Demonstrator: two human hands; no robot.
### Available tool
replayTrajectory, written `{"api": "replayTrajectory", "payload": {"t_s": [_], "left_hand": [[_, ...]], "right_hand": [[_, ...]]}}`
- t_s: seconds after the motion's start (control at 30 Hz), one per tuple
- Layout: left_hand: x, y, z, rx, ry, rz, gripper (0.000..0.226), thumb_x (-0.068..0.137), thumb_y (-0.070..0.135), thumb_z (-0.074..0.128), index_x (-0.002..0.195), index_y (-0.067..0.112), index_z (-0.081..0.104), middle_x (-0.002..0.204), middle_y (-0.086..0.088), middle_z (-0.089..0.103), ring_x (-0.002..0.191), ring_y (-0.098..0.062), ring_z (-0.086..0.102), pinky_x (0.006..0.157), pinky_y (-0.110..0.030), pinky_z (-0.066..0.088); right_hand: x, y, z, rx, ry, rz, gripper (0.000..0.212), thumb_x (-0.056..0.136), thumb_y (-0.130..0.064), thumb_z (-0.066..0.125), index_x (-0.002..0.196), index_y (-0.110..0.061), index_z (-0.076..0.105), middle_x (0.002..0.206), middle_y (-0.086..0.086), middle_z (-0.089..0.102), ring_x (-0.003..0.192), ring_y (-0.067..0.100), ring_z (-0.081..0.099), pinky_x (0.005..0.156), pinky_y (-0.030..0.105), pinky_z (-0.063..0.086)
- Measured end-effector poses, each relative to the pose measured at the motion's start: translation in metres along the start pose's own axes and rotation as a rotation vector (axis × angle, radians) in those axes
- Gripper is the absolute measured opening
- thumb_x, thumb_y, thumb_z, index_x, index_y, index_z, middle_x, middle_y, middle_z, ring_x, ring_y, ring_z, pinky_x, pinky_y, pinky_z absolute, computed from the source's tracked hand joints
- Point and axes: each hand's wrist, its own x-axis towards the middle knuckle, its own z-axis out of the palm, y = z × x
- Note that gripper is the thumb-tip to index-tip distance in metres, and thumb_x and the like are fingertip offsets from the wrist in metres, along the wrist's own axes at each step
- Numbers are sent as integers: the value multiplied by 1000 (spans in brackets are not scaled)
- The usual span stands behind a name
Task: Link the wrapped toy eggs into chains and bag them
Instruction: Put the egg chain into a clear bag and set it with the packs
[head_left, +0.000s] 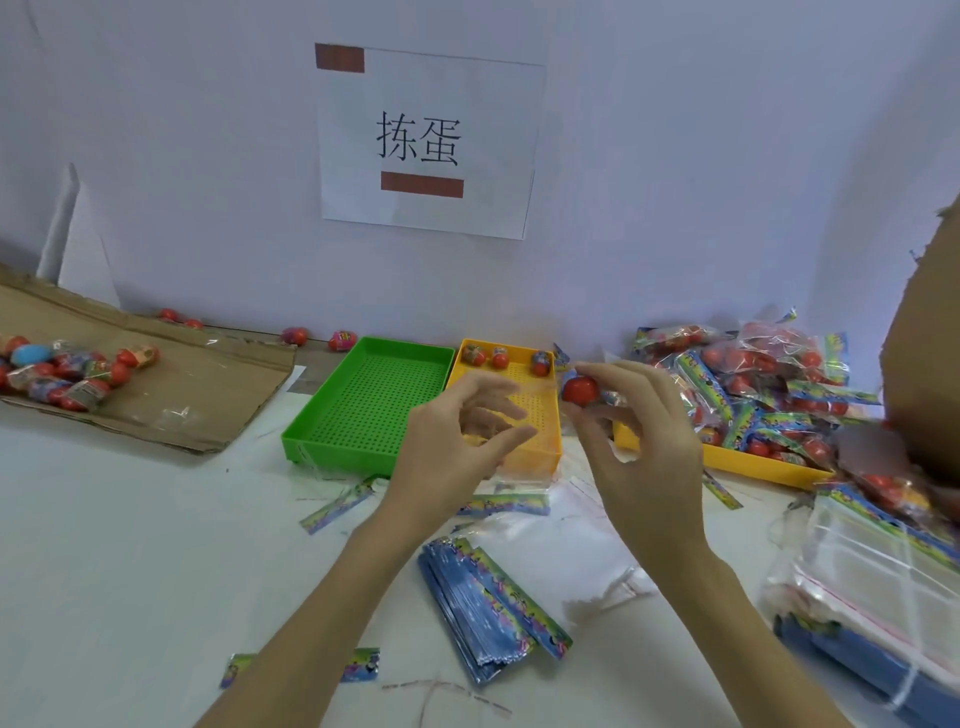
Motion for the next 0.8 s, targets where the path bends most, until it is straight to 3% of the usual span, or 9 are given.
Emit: {"api": "replayTrajectory", "payload": {"t_s": [0.1,0.27,0.4,0.5,0.6,0.67,0.8], "left_hand": [[-4,2,5,18,-29,48,40,82,17,89,116,16,69,96,4,78,81,-11,75,67,-29,62],[-6,0,9,59,-71,101,37,83,17,88,115,16,70,97,5,79,92,-11,76,88,-34,61],[-7,0,10,-22,-78,33,26,87,20,84,110,18,72,95,5,80,88,-17,77,80,-42,63],[-6,1,9,-77,-83,-88,12,99,15,72,110,20,75,87,0,80,74,-36,76,67,-56,63],[-6,2,8,-84,-57,-138,25,104,5,59,108,21,77,87,-1,81,87,-29,78,68,-58,63],[-6,1,8,-66,-51,-133,26,105,5,57,113,21,76,89,-5,81,90,-35,77,70,-55,64],[-5,-1,9,-14,-28,-58,29,108,7,52,124,23,71,93,-3,80,92,-18,78,81,-50,64]], "right_hand": [[-1,-1,0,24,-9,-93,34,94,-8,73,127,-14,66,117,6,61,101,9,63,82,14,53],[-7,7,3,54,-201,-73,37,98,-6,66,132,-18,64,119,1,58,97,11,65,69,22,58],[-7,12,1,2,-293,-78,36,101,-10,61,136,-17,62,120,0,54,94,8,64,74,18,57],[-7,12,0,13,-309,-34,33,102,-15,57,135,-16,61,119,-2,52,85,5,68,74,15,56],[-8,11,0,16,-316,-23,33,100,-13,61,133,-16,63,116,-3,54,84,4,67,75,16,56],[-8,10,-1,-1,-336,-40,33,98,-13,65,131,-16,64,119,1,54,86,5,67,78,18,58],[-8,11,-2,-86,-389,-95,34,93,-11,73,127,-16,69,124,6,51,88,13,68,76,27,60]]}}
